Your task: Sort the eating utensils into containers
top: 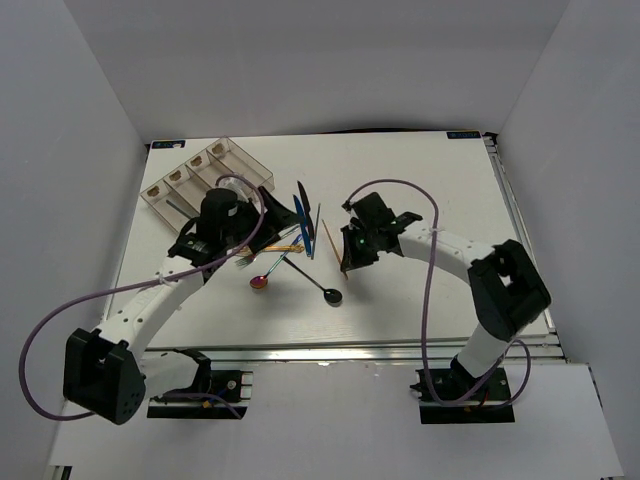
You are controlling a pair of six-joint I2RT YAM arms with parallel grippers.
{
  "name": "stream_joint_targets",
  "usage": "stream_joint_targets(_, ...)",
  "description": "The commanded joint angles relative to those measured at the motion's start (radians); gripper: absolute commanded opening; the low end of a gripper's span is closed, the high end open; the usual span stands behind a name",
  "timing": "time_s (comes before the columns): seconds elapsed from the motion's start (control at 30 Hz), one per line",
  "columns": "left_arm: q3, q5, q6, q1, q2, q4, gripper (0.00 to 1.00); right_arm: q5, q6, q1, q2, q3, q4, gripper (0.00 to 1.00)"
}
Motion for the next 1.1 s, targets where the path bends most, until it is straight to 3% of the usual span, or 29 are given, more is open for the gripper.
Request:
stream_joint_targets(0.0,0.02,-0.031,-0.066,-0.059,0.029,0.166,0.98,-0.172,-0.005,-0.005,-0.101,-0.008,0.128,0.0)
stream_joint_targets(0.27,0.072,-0.118,-0.066,-0.136,0.136,0.101,0.95,-0.298,0.039,-0.007,-0.193,0.033,0.178,0.0)
stream_joint_targets(0.57,0.078,-0.138,-0.088,-0.148,0.176,0.15,0.76,-0.441,0.059,-0.001,-0.18,0.106,0.164,0.0)
stream_joint_targets(0.6,0.072,-0.131,-0.1,-0.15,0.184,0.162,0.71,-0.447,0.062,0.001,-0.175,0.112,0.162,0.0)
stream_joint_targets(0.73,0.077,-0.098,-0.112,-0.159,0.21,0.218,0.03,-0.459,0.077,0.001,-0.161,0.124,0.176,0.0)
stream_joint_targets(0.8,0.104,-0.117,-0.099,-0.159,0.212,0.162,0.0,-0.443,0.081,0.0,-0.154,0.133,0.176,0.02)
stream_joint_targets(0.83,0.12,-0.146,-0.088,-0.158,0.204,0.125,0.0,-0.427,0.081,-0.004,-0.152,0.142,0.156,0.17)
stream_joint_targets(0.87,0.141,-0.22,-0.069,-0.15,0.199,0.074,0.0,-0.401,0.081,-0.014,-0.152,0.144,0.147,0.47)
stream_joint_targets(0.93,0.211,-0.294,-0.008,-0.074,0.199,-0.093,0.0,-0.357,0.093,-0.034,-0.161,0.149,0.1,0.61)
stream_joint_targets(1.0,0.253,-0.309,0.042,0.038,0.205,-0.252,0.0,-0.279,0.099,-0.082,-0.161,0.162,0.031,0.63)
stream_joint_targets(1.07,0.319,-0.319,0.092,0.234,0.233,-0.351,0.0,-0.17,0.081,-0.106,-0.157,0.199,-0.105,0.64)
